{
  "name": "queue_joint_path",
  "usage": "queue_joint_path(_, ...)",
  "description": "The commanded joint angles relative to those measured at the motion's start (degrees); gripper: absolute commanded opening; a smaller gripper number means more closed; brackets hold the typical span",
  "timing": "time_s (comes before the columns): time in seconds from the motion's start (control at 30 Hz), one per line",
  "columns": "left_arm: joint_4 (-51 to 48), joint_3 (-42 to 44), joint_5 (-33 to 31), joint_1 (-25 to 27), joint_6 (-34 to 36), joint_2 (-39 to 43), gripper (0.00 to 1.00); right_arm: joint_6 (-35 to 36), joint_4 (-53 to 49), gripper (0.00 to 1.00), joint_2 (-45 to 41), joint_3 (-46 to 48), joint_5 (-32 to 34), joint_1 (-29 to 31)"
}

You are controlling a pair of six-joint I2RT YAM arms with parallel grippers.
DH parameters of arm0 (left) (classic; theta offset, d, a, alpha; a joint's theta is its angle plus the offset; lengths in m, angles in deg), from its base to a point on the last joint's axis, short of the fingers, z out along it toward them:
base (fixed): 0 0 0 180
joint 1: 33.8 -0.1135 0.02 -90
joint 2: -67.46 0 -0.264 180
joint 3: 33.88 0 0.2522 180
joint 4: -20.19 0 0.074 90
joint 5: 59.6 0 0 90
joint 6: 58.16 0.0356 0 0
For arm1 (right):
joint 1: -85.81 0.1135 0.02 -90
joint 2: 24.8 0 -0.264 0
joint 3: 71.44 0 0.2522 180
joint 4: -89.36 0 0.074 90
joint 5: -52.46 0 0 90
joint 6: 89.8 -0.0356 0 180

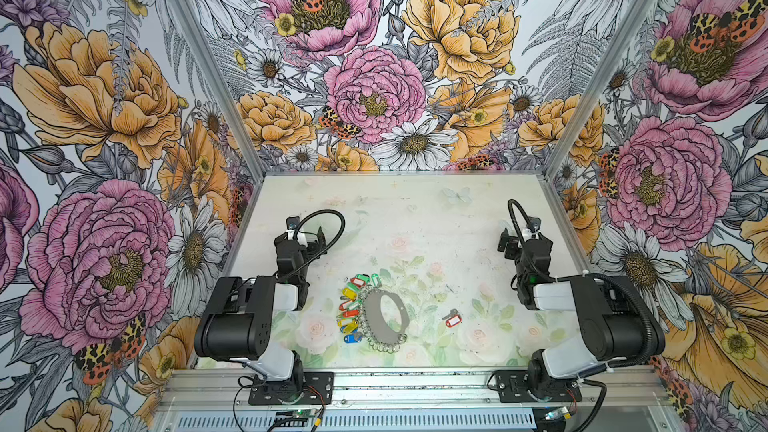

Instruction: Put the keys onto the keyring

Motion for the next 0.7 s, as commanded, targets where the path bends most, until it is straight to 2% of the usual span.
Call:
queue_joint_path(0.0, 1.26, -0.74, 1.43, 0.25, 0.66, 0.16, 0.99, -0.86, 1.53, 0.99, 0.26, -0.69, 0.95, 0.45)
queue_joint_path(0.43, 1.23, -0.83, 3.81, -1.0, -0.18, 0.07, 0.99, -1.02, 1.59, 1.0, 0.25, -0.65, 0.59, 0.32)
queue_joint_path(0.67, 1.5, -0.74, 0.99, -1.44, -1.63, 0.07, 0.99, -0.99, 1.59, 1.0, 0.27, -0.72, 0.64, 0.32)
